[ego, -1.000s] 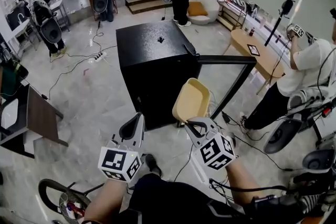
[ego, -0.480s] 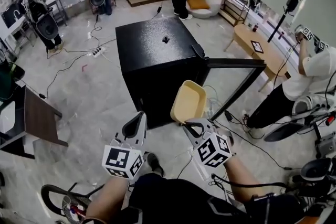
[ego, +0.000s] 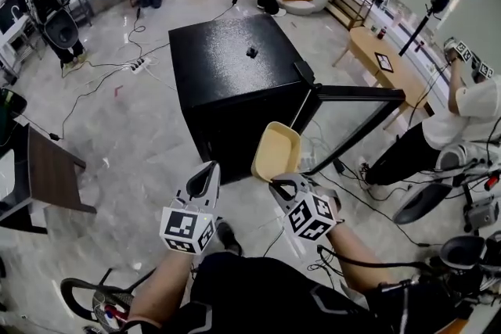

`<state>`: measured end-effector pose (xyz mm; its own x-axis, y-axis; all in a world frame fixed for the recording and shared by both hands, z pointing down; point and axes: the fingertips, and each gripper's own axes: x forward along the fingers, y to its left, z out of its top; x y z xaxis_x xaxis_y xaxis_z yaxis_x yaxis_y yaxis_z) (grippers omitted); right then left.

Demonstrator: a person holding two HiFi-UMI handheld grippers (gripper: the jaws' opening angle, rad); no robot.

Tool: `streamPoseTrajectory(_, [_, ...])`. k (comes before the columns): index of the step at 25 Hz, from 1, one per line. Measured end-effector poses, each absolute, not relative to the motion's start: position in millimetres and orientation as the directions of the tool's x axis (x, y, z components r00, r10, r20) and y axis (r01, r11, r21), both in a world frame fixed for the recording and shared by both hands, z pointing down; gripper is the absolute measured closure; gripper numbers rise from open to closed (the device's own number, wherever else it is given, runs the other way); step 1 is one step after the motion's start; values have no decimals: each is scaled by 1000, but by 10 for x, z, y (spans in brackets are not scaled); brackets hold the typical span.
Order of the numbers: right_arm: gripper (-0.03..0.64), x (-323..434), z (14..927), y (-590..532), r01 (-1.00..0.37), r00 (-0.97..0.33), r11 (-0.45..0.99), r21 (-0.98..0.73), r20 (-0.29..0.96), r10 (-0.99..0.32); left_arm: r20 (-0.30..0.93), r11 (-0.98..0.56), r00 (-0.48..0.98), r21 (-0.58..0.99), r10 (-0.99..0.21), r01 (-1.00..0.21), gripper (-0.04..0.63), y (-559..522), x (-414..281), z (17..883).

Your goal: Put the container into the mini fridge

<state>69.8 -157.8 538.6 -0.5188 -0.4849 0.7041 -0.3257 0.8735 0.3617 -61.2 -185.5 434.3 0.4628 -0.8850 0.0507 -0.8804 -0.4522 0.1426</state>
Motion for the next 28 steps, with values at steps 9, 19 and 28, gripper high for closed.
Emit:
streamPoseTrajectory(9, [584,633,5848,-1869,-294,-477,898,328,764,-435,76,-487,502,153,-862,-860,586,-2165,-716,4645])
streamPoseTrajectory(19, [584,405,6111,-2107,-254,-458,900,353,776,-434,90,-550,567,161,-819,-820,586,-2348,-828,4811])
streamPoseTrajectory(28, [584,325,6296,-2412,-228,-469,906,356,775,-423,102,-542,560,160,-822,-825,586,-2353,-843,4804])
